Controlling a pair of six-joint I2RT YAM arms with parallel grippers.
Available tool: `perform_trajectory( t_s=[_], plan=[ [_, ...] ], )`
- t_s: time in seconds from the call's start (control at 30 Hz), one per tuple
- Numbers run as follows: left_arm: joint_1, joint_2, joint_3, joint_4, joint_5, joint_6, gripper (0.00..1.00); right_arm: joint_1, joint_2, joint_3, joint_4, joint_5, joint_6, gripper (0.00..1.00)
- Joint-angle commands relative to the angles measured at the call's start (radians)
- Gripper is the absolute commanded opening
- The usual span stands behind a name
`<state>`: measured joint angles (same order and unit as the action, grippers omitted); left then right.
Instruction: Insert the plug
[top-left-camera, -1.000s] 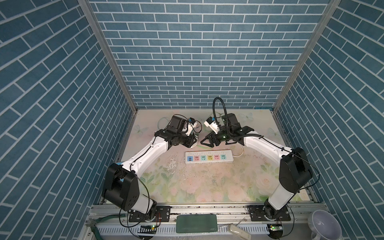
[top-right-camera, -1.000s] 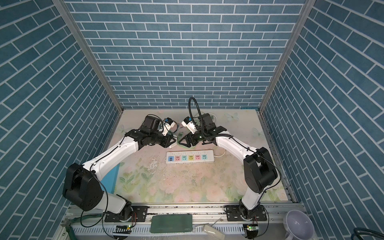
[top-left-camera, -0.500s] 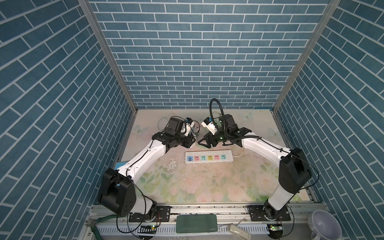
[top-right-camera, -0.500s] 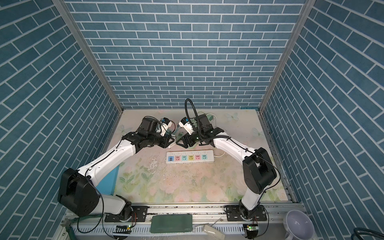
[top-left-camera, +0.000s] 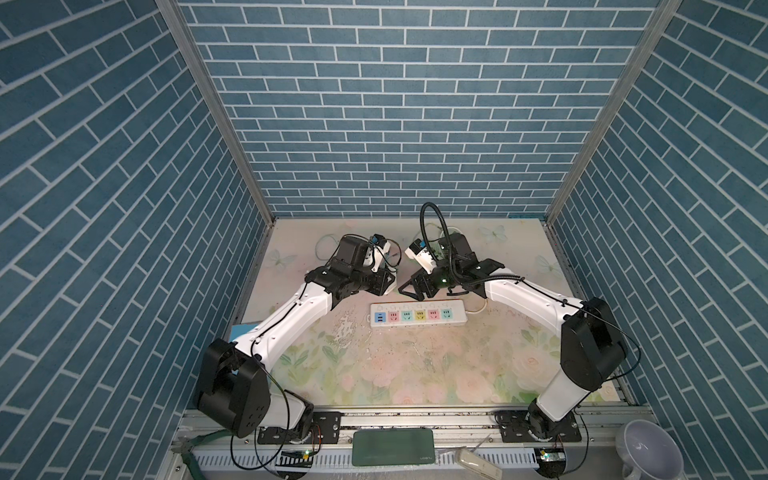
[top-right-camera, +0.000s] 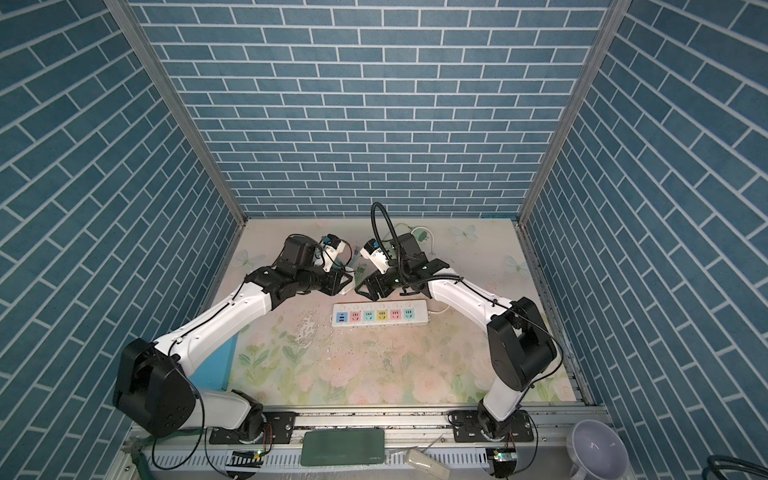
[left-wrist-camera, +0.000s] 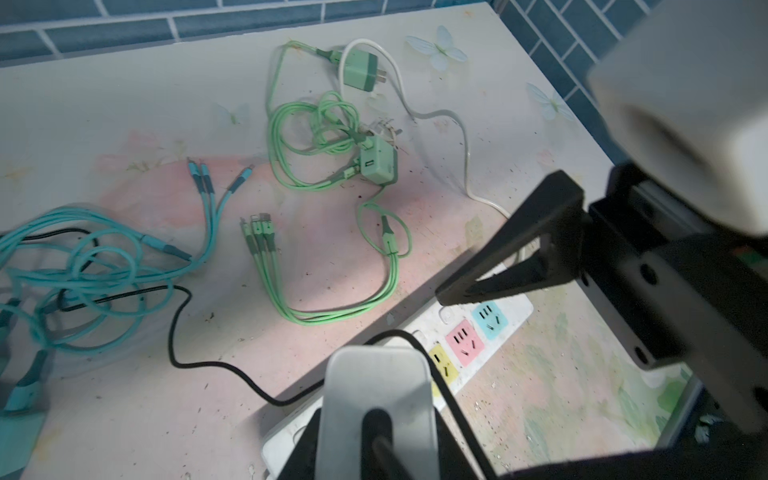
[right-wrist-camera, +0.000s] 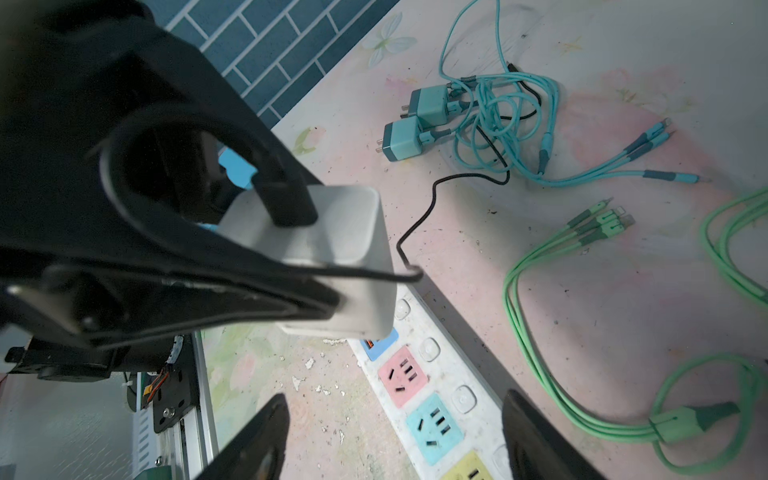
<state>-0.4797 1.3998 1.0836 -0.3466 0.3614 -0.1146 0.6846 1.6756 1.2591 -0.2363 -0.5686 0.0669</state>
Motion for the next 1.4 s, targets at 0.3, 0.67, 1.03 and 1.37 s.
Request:
perform_trajectory(
  t_s=[0.3,0.67,1.03,1.37],
  plan=[
    [-0.008,-0.103,-0.112,0.146,0.179,0.243,0.06,-0.028,-0.047,0.046,-0.188,-0.088,-0.201,0.77],
    [0.005,-0.062,-0.127,0.238,0.314,0.331,0.01,-0.038,-0.079,0.012,-0.12,-0.155,-0.176,0.75],
    [0.017,-0.05,-0.113,0.199,0.368,0.365,0.01,-0.081,-0.076,0.045,-0.101,-0.243,-0.182,0.72],
    [0.055,-0.068,-0.114,0.21,0.488,0.362,0.01,-0.082,-0.084,0.021,-0.059,-0.344,-0.161,0.66]
  ],
)
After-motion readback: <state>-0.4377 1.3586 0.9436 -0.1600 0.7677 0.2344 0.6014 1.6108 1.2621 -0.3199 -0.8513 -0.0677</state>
